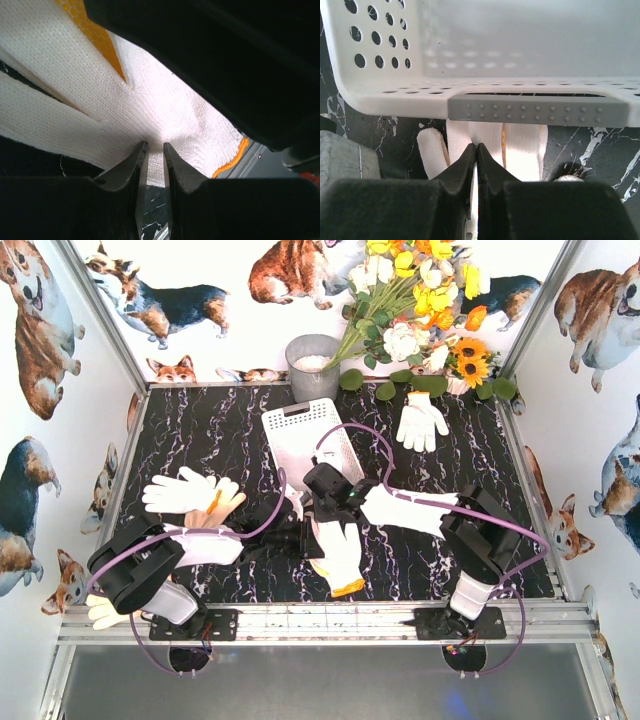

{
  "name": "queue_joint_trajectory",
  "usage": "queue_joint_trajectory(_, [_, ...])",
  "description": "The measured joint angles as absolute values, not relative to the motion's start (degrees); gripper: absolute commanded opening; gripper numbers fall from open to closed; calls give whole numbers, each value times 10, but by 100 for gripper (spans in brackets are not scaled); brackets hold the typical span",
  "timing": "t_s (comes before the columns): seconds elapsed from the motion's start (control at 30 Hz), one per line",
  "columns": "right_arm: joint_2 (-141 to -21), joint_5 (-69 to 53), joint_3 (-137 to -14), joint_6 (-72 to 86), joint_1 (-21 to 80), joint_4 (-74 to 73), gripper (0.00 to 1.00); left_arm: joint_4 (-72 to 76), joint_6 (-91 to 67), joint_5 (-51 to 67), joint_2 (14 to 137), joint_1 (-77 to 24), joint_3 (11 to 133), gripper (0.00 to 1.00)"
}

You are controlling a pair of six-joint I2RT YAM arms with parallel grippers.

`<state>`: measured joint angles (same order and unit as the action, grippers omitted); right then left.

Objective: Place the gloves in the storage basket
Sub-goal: Pair the glove with the glove.

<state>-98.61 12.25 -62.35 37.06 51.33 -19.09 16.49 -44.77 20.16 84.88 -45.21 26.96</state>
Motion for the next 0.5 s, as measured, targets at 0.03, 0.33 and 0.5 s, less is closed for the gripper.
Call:
queue_joint_trajectory(0.03, [-986,119,-623,369,513,-190,3,165,-448,202,849,-452,270,14])
queue_joint_trajectory(0.33, [-998,109,-623,365,510,-182,39,159,-451,198,839,-452,265,24])
queue_joint_trajectory(0.5, [-978,106,-613,359,509,-182,48,146,-449,197,804,-452,255,37])
